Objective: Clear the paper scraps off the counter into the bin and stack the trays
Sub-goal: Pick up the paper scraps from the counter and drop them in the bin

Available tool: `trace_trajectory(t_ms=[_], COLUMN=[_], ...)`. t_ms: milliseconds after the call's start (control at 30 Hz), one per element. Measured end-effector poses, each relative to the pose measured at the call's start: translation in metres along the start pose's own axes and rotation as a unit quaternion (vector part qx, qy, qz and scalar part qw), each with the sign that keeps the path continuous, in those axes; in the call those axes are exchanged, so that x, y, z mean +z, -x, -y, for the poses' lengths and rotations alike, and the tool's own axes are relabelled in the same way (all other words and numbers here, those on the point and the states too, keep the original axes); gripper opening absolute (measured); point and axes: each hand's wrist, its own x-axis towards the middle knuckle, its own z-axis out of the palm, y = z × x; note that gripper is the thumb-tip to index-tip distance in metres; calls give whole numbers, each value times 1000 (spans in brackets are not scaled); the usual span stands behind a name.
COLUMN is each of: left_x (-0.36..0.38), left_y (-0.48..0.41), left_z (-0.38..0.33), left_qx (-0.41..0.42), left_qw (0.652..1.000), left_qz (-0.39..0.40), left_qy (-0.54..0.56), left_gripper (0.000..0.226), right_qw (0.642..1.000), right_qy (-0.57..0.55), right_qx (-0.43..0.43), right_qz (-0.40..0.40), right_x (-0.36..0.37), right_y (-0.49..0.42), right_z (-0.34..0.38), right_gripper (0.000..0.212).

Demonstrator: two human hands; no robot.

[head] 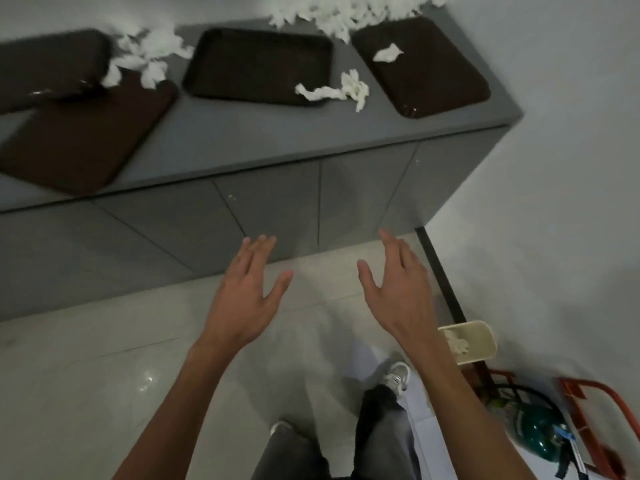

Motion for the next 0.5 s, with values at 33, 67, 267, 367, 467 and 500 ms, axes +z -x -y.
trace_trajectory(t_ms=[33, 67, 267, 367, 467, 500], left_x=[-29, -56, -176, -215, -245, -254], left_y=[14, 27, 88, 102, 101, 97], left_z=[15, 30, 109, 150, 195, 210], left_qx=[-12, -27, -141, -189, -218, -225], left_qw=[1000, 999, 976, 958, 943, 940], left_qz=[-21, -42, -159, -206, -240, -247], left_qy=[2, 7, 57, 71, 73, 73], left_gripper=[67, 67, 59, 52, 49, 48], right_qw=[1000, 999, 988, 979, 966, 962], right_qy=[0, -3, -45, -53, -58, -59], right_qx=[-23, -44, -141, -190, -239, -251], right_qz=[2, 6, 31, 57, 81, 90], right_x=[0, 1, 22, 44, 76, 88], right_y=[2, 3, -3, -15, -34, -42], right_z=[30, 60, 216, 282, 342, 361], right_gripper=[64, 65, 64, 62, 59, 58])
